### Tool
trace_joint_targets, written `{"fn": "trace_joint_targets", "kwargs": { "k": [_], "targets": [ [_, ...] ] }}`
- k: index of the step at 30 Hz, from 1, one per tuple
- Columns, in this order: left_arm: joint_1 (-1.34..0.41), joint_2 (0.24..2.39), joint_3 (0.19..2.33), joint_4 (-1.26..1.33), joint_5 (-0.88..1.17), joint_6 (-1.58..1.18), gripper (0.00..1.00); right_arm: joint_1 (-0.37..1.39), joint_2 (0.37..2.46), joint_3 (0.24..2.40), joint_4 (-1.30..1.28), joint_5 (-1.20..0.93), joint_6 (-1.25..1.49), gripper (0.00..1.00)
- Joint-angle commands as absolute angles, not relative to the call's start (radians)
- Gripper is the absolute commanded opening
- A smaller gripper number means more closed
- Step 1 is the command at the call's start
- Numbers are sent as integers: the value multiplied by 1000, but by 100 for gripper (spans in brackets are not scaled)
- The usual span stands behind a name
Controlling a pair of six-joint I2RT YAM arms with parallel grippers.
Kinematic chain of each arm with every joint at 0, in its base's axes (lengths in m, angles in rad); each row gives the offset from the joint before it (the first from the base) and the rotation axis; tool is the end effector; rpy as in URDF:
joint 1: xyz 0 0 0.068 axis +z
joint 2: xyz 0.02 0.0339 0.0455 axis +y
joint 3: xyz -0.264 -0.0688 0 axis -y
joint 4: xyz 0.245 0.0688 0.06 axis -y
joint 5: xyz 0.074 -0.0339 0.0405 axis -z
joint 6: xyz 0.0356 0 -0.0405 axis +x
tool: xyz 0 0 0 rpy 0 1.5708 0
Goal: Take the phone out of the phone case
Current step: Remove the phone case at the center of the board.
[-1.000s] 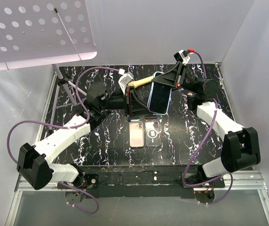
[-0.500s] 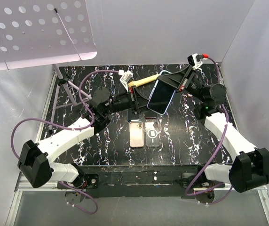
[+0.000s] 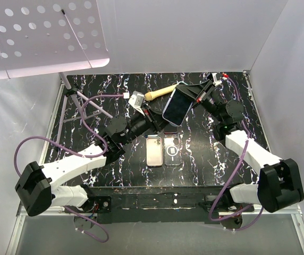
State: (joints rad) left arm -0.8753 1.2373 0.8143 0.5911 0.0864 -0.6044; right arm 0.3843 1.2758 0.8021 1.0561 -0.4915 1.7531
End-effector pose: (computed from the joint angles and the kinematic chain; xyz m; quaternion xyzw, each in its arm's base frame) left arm 0.1832 -0.2243 0.3354 0.1197 0.6343 -0.5352 0.5449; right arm 0.2502 0.1193 0.3657 0.1249 0.4919 0.8040 0.3098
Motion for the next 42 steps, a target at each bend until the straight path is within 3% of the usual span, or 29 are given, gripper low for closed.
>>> {"fn": "trace_joint_targets", "kwargs": {
  "k": [1, 2, 7, 10, 12, 19, 23, 27, 30, 33, 42],
  "targets": [
    [-848, 1328, 854, 273, -1, -485, 0, 471, 1180, 905, 1140, -606, 1916, 1],
    [-845, 1328, 883, 221, 82, -491, 4, 459, 1175, 914, 1099, -642, 1878, 1],
    [-807, 1313, 960, 57, 386, -555, 43, 375, 1131, 894, 960, -767, 1729, 1],
    [-769, 1257, 882, 142, 555, -600, 59, 293, 1091, 891, 862, -817, 1660, 1],
    [-744, 1227, 838, 166, 642, -603, 62, 243, 1068, 897, 812, -837, 1623, 1],
    [-715, 1097, 845, 138, 819, -609, 64, 152, 1065, 913, 723, -874, 1545, 1],
    [-715, 1097, 884, 297, 929, -788, 63, 141, 1080, 916, 709, -867, 1531, 1],
    [-739, 1134, 845, 577, 835, -1160, 65, 141, 1075, 926, 609, -841, 1473, 1],
    [-788, 1176, 802, 794, 724, -1326, 60, 141, 1065, 930, 549, -824, 1437, 1],
    [-813, 1222, 807, 833, 668, -1381, 53, 140, 1045, 925, 515, -805, 1422, 1],
    [-853, 1284, 818, 854, 609, -1388, 51, 141, 1025, 934, 502, -799, 1419, 1]
  ]
}}
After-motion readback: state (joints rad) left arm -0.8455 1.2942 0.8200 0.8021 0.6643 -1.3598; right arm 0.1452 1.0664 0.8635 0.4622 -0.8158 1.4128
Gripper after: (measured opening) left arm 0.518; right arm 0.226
